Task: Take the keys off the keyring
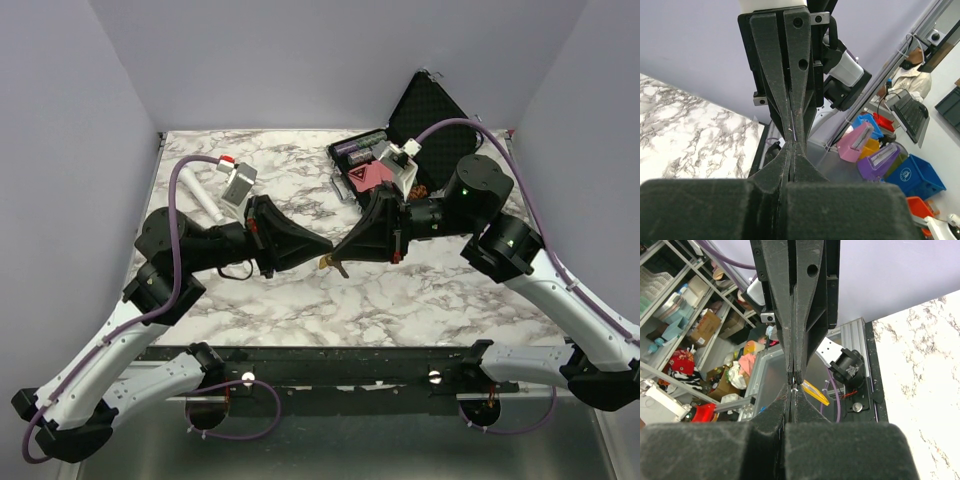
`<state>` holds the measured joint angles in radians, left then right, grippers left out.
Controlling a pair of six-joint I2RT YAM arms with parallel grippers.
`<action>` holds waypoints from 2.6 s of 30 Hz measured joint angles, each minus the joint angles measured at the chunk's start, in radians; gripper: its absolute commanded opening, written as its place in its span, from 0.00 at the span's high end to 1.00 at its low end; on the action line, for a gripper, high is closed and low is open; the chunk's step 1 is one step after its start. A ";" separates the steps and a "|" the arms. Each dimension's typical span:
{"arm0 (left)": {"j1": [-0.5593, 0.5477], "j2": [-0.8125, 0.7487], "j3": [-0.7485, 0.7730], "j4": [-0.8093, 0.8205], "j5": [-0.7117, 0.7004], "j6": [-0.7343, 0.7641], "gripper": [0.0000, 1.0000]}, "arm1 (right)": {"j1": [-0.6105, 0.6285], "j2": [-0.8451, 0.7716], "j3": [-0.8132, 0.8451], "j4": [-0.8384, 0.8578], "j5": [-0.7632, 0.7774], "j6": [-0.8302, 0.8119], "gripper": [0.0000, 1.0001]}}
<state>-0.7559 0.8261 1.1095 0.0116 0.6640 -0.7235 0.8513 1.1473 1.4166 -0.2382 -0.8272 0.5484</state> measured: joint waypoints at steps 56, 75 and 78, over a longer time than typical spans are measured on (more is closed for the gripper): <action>-0.006 0.020 0.143 -0.175 -0.042 0.076 1.00 | 0.000 -0.008 -0.042 0.054 0.006 0.057 0.70; -0.007 0.064 0.237 -0.341 -0.061 0.201 1.00 | 0.000 -0.005 -0.035 0.018 -0.005 0.039 0.99; -0.012 0.075 0.270 -0.406 -0.067 0.252 1.00 | 0.000 -0.005 -0.030 -0.006 -0.004 0.026 0.99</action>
<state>-0.7681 0.9009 1.3796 -0.3946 0.5968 -0.4717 0.8516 1.1419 1.3869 -0.2443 -0.8314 0.5739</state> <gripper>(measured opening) 0.007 0.012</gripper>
